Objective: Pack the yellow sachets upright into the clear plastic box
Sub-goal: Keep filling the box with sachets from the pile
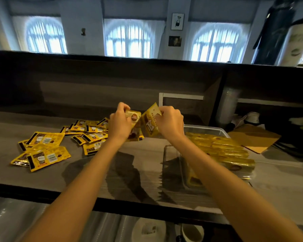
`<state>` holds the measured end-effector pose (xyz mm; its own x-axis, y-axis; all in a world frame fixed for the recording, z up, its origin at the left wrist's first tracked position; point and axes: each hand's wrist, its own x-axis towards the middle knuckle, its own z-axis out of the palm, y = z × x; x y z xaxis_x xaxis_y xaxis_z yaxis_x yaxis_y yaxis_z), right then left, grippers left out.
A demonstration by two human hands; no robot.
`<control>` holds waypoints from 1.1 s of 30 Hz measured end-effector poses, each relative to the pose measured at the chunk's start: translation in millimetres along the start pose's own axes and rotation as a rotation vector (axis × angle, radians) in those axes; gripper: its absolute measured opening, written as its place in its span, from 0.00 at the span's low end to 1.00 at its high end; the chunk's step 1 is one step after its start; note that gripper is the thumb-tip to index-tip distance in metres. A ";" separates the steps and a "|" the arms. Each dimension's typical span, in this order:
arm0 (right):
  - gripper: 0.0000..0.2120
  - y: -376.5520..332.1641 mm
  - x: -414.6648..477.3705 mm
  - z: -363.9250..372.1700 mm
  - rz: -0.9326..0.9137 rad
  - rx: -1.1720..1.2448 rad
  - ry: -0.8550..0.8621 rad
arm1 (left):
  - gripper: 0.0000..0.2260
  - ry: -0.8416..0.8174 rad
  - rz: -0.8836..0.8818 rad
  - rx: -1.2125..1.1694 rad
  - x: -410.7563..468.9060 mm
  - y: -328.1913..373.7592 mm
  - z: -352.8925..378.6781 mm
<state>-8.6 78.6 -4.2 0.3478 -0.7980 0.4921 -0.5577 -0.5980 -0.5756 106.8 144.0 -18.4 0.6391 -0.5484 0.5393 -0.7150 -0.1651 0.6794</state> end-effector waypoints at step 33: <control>0.15 144.2 19.7 -118.5 0.138 -0.377 -0.426 | 0.12 -0.816 0.162 -0.136 -18.0 95.2 110.7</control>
<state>-171.5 -14.5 -0.2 0.4821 -0.8726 0.0783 -0.8216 -0.4814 -0.3053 -4.2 47.4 -18.5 0.0885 -0.9859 0.1419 -0.7065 0.0383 0.7067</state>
